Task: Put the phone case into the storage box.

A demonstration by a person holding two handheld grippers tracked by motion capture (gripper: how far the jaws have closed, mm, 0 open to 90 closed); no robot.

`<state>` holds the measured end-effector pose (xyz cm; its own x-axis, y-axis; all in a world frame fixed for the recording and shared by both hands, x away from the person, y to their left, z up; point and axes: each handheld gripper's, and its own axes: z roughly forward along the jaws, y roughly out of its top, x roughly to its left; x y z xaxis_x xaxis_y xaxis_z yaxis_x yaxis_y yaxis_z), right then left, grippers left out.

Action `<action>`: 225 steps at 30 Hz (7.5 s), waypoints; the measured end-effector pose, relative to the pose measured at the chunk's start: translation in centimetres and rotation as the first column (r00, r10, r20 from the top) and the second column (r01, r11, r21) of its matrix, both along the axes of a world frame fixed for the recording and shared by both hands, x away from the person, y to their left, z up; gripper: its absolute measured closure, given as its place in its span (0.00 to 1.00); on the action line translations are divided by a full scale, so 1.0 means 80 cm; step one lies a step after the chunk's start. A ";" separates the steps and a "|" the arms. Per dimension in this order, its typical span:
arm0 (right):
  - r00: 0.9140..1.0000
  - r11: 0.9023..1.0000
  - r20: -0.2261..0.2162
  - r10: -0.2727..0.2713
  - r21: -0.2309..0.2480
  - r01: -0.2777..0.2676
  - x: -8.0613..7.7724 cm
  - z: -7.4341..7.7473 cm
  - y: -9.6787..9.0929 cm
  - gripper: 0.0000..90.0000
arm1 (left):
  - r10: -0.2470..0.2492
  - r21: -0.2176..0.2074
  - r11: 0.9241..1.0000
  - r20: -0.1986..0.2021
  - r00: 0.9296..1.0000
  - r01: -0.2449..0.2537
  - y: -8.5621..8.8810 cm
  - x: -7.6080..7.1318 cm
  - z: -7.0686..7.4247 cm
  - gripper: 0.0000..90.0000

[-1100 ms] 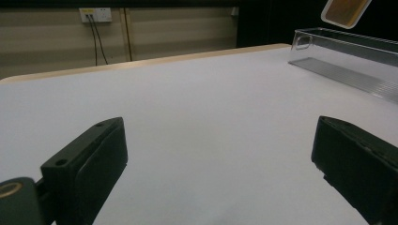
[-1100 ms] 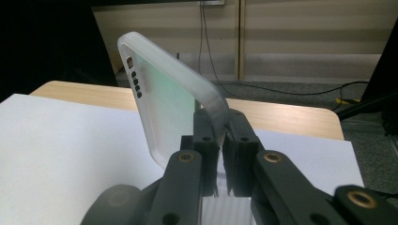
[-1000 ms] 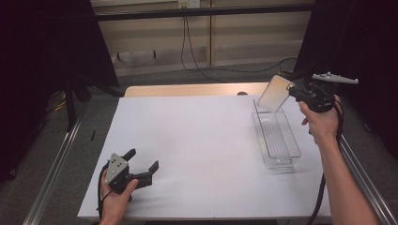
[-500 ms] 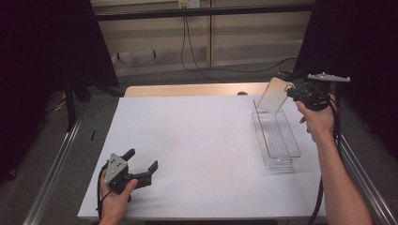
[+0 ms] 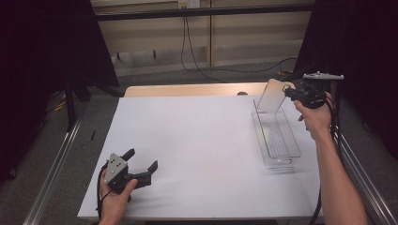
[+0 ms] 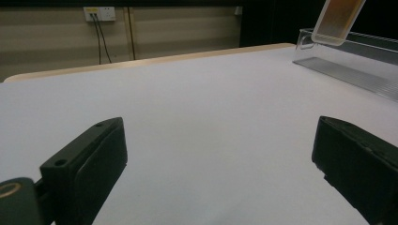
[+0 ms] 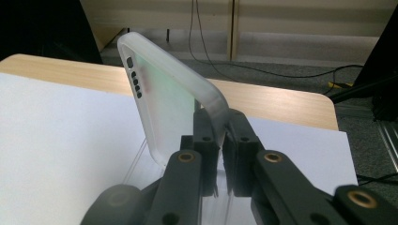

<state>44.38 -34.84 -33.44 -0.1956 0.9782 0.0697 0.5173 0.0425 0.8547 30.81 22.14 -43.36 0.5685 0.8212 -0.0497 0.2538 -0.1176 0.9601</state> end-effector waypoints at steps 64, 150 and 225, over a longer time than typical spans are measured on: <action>0.999 0.994 -0.047 0.019 -0.110 -0.024 0.043 -0.040 0.012 0.94 | 0.001 -0.001 1.000 0.004 1.000 -0.001 0.003 0.002 0.000 0.04; 0.994 0.997 -0.100 0.049 -0.052 -0.054 0.075 -0.035 -0.002 0.92 | -0.012 0.019 1.000 -0.001 1.000 0.012 0.000 0.003 -0.002 0.04; 0.999 0.999 -0.010 0.031 0.027 -0.031 0.041 -0.036 0.003 0.02 | -0.005 0.015 1.000 0.010 1.000 0.004 0.002 -0.001 0.000 0.04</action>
<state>47.69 -34.60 -36.31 -0.2249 0.9694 0.0985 0.5250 0.0354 0.8504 30.70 22.30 -43.33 0.5726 0.8192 -0.0314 0.2435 -0.1334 0.9607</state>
